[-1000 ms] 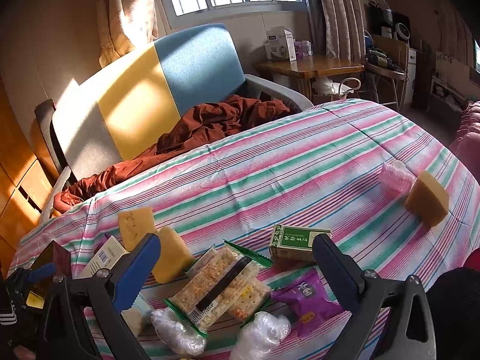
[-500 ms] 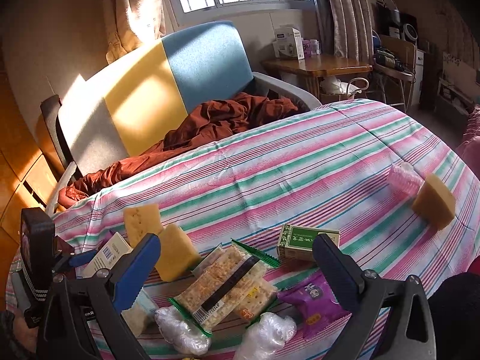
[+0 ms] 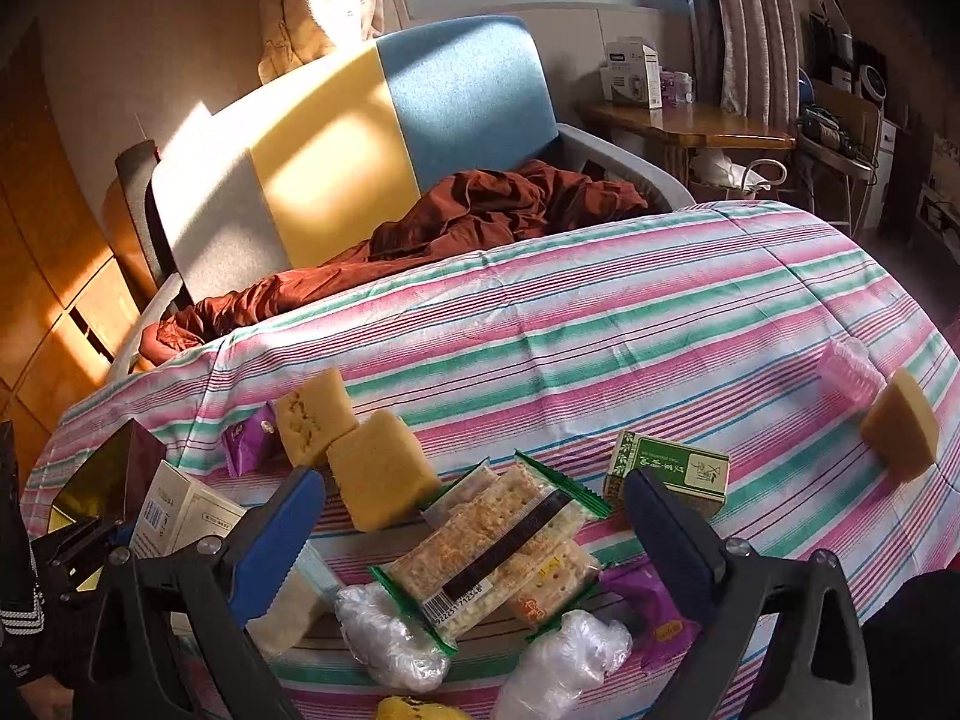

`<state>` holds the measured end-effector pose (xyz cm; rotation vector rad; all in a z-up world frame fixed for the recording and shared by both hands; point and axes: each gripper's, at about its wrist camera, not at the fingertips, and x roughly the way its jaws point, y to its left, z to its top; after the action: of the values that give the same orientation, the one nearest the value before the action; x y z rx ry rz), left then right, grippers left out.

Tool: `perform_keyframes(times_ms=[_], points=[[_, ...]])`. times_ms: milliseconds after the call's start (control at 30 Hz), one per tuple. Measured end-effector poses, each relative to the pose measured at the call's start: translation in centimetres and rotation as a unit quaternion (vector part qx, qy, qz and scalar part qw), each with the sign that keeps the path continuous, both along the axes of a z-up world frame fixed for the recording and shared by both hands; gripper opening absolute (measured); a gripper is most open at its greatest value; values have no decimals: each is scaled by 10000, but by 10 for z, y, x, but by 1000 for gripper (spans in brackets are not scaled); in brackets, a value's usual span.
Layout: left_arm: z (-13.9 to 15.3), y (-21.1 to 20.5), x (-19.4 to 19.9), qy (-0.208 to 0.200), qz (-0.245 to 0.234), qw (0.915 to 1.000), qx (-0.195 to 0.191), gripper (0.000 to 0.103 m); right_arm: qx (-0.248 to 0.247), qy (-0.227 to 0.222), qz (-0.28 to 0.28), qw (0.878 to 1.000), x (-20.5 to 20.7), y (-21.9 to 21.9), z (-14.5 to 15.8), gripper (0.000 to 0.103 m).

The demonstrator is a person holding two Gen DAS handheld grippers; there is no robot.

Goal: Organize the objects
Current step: 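Lift the white box with the left tool while the right tool grasps the knit roll, then lower the white box into the tray and open the left tool while the right tool carries the roll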

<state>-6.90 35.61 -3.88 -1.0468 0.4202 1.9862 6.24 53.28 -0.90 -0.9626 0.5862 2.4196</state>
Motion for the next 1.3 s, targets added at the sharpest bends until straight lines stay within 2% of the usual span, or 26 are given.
perform_keyframes(times_ms=[167, 333, 467, 500, 633, 800, 1000, 1033, 1100, 1300], points=[[25, -46, 11, 57, 285, 9988, 403, 51, 128, -22, 935, 9955, -16, -33, 0, 99], [37, -92, 16, 61, 638, 9960, 627, 51, 428, -323, 1778, 9826, -35, -71, -7, 96], [38, -126, 15, 45, 923, 9933, 688, 51, 426, -529, 2282, 9712, -49, -91, -14, 83], [37, -134, 15, 28, 1002, 9926, 687, 51, 437, -560, 2347, 9695, -52, -94, -16, 82], [32, -164, 10, -27, 1320, 9888, 690, 51, 322, -670, 2561, 9638, -70, -105, -22, 82], [27, -204, 3, -18, 1781, 9815, 706, 51, 480, -1240, 2727, 9529, -101, -124, -51, 82], [17, -245, -6, -57, 2293, 9711, 665, 51, 621, -1600, 2603, 9502, -111, -121, -71, 83], [15, -250, -7, -60, 2361, 9695, 653, 51, 650, -1637, 2601, 9494, -111, -121, -72, 81], [11, -259, -8, -64, 2468, 9670, 628, 51, 869, -1755, 2468, 9491, -110, -120, -74, 63], [2, -276, -15, -47, 2748, 9600, 533, 51, 832, -1782, 2414, 9503, -110, -119, -75, 63]])
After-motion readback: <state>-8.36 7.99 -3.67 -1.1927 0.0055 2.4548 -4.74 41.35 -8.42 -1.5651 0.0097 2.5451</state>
